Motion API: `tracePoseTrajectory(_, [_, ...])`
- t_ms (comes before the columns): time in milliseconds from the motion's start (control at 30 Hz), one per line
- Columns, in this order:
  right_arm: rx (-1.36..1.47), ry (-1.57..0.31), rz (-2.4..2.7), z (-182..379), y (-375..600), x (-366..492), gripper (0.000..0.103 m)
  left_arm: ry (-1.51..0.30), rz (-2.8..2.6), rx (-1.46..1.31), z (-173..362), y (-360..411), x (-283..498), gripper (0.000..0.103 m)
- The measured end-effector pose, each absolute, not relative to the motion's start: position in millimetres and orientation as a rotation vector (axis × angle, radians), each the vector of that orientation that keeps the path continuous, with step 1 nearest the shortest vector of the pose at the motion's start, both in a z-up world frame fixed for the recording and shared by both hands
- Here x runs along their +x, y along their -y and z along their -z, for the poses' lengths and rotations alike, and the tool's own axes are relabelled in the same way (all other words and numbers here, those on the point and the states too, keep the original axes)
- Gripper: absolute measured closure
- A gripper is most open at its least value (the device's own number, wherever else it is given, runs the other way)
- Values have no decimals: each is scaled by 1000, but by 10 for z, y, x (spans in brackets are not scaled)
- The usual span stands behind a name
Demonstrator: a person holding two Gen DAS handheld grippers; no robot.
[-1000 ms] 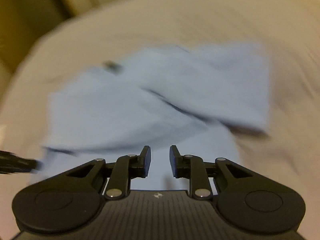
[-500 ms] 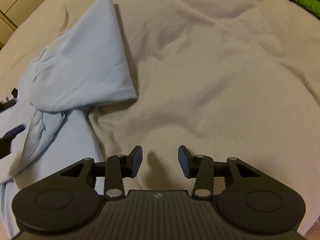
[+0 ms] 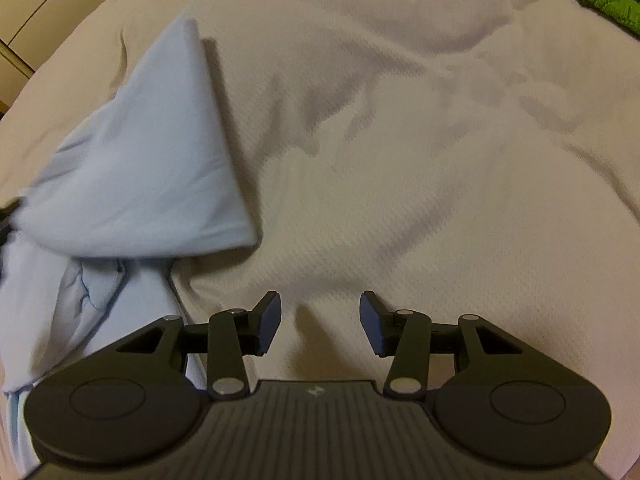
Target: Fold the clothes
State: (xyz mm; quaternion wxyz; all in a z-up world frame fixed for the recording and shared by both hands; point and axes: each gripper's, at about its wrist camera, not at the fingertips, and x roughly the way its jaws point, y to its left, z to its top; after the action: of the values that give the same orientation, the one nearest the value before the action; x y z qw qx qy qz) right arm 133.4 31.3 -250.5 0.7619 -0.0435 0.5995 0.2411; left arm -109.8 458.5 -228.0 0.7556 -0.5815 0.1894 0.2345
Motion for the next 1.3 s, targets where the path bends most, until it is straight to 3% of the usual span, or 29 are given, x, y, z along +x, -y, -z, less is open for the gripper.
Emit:
tracePoseTrajectory(67, [-91, -1296, -539, 2465, -365, 1307, 56, -345, -576, -1144, 1964, -4586, -1517, 98])
tracePoseTrajectory(167, [-99, -1287, -576, 2417, -481, 1240, 56, -408, -830, -1036, 1927, -4669, -2209, 94])
tracePoseTrajectory(233, [-109, -1281, -599, 2417, -573, 1188, 56, -538, -952, -1119, 2261, -4793, -2513, 93])
tracePoseTrajectory(333, [-152, -1278, -638, 2466, -747, 1100, 56, -571, -984, -1334, 2779, -4874, -2799, 90])
tracePoseTrajectory(533, [-348, -1172, -789, 2417, -1073, 828, 56, -581, -969, -1336, 2919, -4836, -2883, 86])
tracePoseTrajectory(667, [-476, -1121, -870, 2479, -1200, 687, 56, -644, -948, -1198, 2823, -4857, -2778, 94])
tracePoseTrajectory(700, [-508, -1118, -876, 2517, -1221, 663, 58, -654, -934, -1106, 2726, -4827, -2700, 95])
tracePoseTrajectory(733, [-526, -1125, -872, 2556, -1219, 655, 72, -664, -919, -1016, 2630, -4796, -2622, 95])
tracePoseTrajectory(800, [-562, -1139, -864, 2633, -1216, 638, 86, -711, -900, -871, 2548, -4713, -2518, 95])
tracePoseTrajectory(867, [-576, -1170, -855, 2706, -1181, 640, 85, -842, -908, -830, 2689, -4701, -2484, 91])
tracePoseTrajectory(967, [-583, -1185, -841, 2695, -1107, 643, 83, -873, -900, -870, 2715, -4669, -2623, 87])
tracePoseTrajectory(1033, [-564, -1188, -849, 2638, -1055, 643, 74, -848, -913, -887, 2589, -4609, -2743, 89])
tracePoseTrajectory(1100, [-534, -1197, -863, 2582, -991, 643, 60, -841, -925, -907, 2465, -4511, -2904, 77])
tracePoseTrajectory(1133, [-513, -1207, -866, 2565, -936, 639, 57, -838, -931, -916, 2405, -4460, -2986, 66])
tracePoseTrajectory(1300, [-343, -1339, -828, 2548, -494, 640, 57, -882, -956, -1038, 2320, -4052, -3616, 65])
